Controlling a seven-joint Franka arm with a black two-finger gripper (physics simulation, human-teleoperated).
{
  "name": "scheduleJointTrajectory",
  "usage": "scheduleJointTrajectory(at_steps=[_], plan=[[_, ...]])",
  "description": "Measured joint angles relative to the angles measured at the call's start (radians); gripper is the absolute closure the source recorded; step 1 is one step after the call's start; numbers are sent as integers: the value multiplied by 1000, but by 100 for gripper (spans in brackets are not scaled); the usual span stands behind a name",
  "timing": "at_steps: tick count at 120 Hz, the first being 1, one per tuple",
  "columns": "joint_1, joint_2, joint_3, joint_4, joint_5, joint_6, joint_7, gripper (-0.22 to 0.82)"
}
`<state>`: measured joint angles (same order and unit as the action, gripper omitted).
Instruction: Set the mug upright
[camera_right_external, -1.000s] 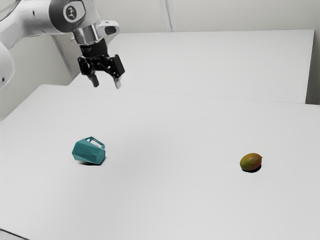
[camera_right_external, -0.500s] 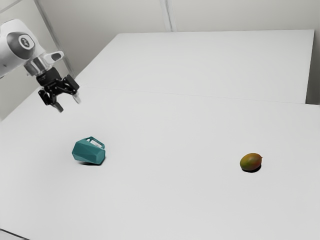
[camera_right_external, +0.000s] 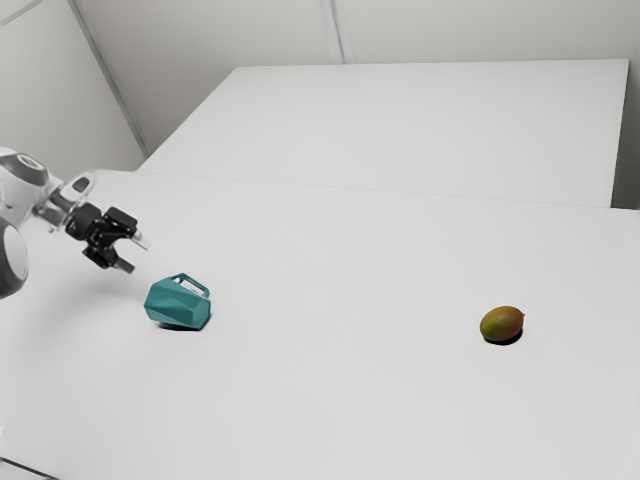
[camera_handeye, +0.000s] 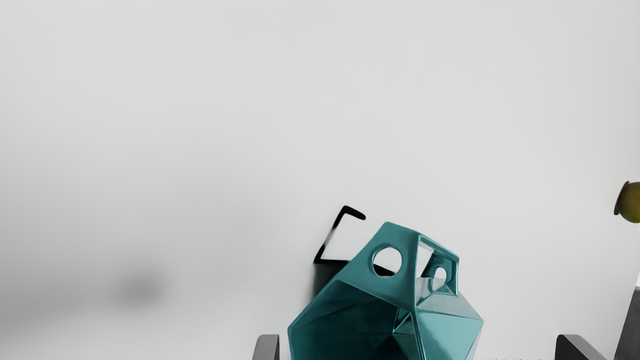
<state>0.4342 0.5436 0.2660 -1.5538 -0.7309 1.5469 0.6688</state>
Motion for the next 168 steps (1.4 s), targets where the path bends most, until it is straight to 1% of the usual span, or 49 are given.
scheduleJointTrajectory(at_steps=[16,25,38,60,80,108,132,156,160,168], plan=[[9,23,-1,-18,-46,-9,74,0],[21,29,-3,-50,-76,-17,110,0],[51,29,-8,-89,-138,-46,161,0],[68,19,-22,-127,-195,-89,233,0],[79,-2,-36,-161,-215,-113,286,0],[78,-18,-72,-200,-228,-130,339,0],[88,-43,-76,-243,-217,-135,372,0],[83,-40,-76,-262,-212,-135,396,0],[80,-41,-77,-269,-212,-134,400,1],[75,-42,-84,-285,-214,-131,406,7]])
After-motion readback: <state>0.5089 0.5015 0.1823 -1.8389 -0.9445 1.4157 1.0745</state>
